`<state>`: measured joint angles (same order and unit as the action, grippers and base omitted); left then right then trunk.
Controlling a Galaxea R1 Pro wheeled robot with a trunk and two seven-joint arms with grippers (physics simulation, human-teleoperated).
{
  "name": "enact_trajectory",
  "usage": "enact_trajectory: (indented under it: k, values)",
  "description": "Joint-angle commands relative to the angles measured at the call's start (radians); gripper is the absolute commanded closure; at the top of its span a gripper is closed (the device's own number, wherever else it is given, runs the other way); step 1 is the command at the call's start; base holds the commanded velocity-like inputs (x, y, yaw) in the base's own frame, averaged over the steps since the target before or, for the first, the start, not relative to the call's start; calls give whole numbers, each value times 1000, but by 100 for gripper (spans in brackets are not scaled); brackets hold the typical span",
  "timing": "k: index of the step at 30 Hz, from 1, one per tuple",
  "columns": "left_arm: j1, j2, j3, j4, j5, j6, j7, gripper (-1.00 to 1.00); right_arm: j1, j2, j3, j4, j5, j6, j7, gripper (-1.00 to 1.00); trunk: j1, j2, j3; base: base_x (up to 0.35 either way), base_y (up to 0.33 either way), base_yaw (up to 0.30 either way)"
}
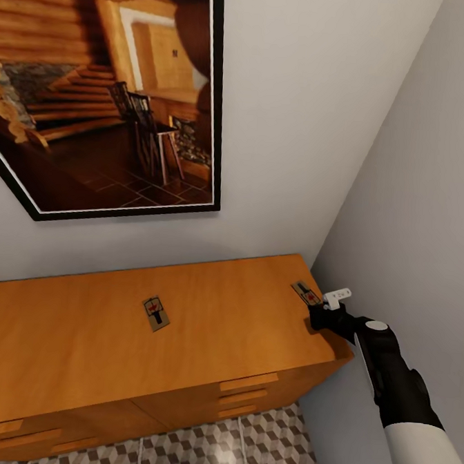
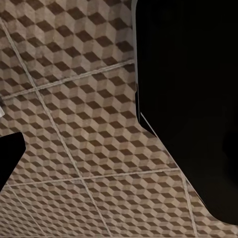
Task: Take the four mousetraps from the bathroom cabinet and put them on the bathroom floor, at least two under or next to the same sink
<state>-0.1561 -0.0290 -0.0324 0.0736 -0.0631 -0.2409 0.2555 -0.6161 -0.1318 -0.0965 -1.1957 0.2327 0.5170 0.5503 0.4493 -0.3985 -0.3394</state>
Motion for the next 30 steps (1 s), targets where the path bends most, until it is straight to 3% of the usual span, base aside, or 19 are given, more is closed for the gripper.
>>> enact_trajectory:
  k: [1,8,30]
  values:
    - [-2,-1,-3,5,-7,-6,7,-100,0,0,-3,61,23,2,10,100,1,-1,-2,0,0,0]
    - [-2,0,-3,5,-7,-6,7,-100,0,0,-3,17,23,12,10,100,1,-1,-2,0,0,0]
    - [-2,0,-3,5,-7,-8,6,-100,-1,0,-3,-149,23,168,10,100,1,-1,-2,0,0,0]
